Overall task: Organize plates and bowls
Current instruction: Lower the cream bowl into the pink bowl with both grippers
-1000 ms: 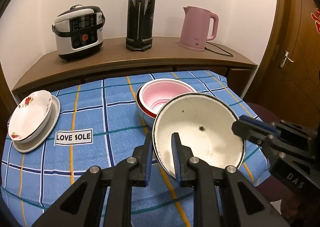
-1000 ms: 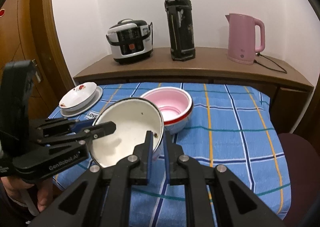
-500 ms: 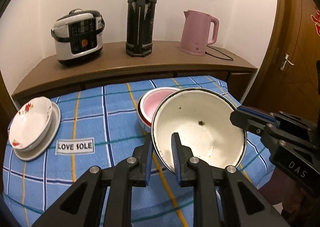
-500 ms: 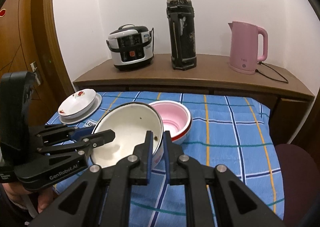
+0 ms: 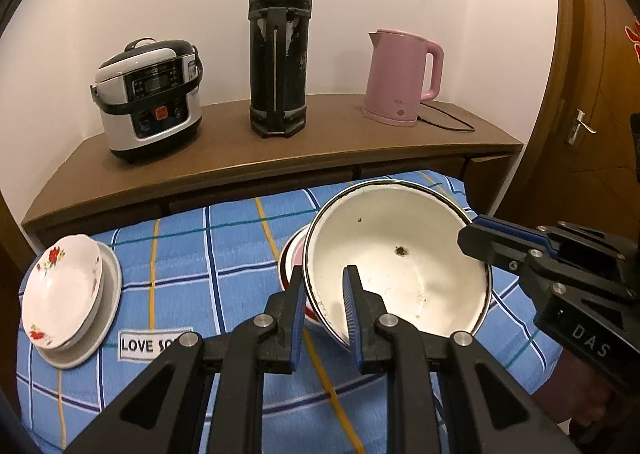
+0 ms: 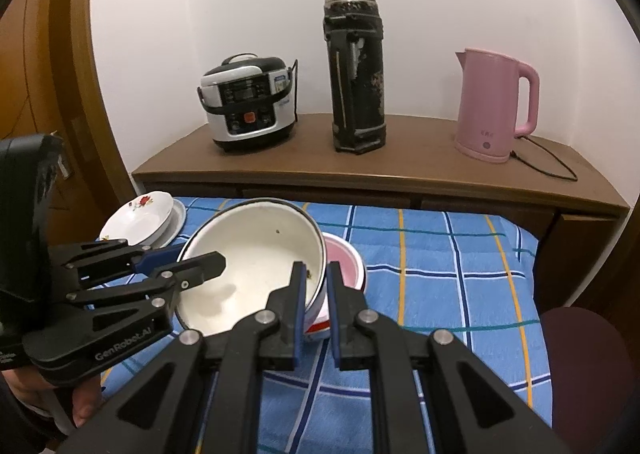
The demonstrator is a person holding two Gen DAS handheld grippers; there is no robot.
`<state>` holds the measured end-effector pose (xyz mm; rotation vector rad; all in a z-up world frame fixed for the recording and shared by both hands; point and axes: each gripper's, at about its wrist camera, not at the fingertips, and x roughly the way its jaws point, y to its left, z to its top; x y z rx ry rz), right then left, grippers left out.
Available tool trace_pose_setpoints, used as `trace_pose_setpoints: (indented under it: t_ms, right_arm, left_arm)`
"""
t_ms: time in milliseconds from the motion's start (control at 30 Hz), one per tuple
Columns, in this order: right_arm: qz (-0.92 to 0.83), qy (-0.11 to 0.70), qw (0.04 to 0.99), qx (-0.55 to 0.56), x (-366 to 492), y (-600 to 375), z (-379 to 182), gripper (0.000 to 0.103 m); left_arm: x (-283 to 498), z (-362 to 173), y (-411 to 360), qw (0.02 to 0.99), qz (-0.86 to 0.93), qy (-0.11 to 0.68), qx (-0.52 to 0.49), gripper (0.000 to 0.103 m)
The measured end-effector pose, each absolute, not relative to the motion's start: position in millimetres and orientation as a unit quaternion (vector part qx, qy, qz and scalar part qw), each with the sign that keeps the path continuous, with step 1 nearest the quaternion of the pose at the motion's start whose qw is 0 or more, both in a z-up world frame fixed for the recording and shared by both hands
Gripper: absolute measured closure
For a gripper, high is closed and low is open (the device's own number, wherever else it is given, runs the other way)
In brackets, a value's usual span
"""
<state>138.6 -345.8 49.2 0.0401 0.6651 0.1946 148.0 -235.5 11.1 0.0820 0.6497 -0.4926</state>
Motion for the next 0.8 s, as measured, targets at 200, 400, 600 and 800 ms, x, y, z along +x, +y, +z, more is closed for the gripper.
trace_pose_setpoints:
  t_ms: [200,400,600,800]
  right_arm:
    - [0.092,0.328,0.94,0.019,155,-349,50,0.093]
    - [0.089,0.343,0.935,0.018,173,-352,44,0.092]
    - [0.083,0.357,0.93,0.016,185,-353,37,0.092]
    - [0.077,0.372,0.925,0.014,193,-354,28,0.092]
  left_arm:
    - [169,11,-241,0.913,-0.242,0.325,0.042,0.083]
    - [192,4,-245,0.902,-0.252,0.347,0.039,0.083]
    - [206,-7,-249,0.895,-0.258,0.363,0.037,0.083]
    - [214,-13,-250,0.889,-0.269,0.369,0.039,0.083]
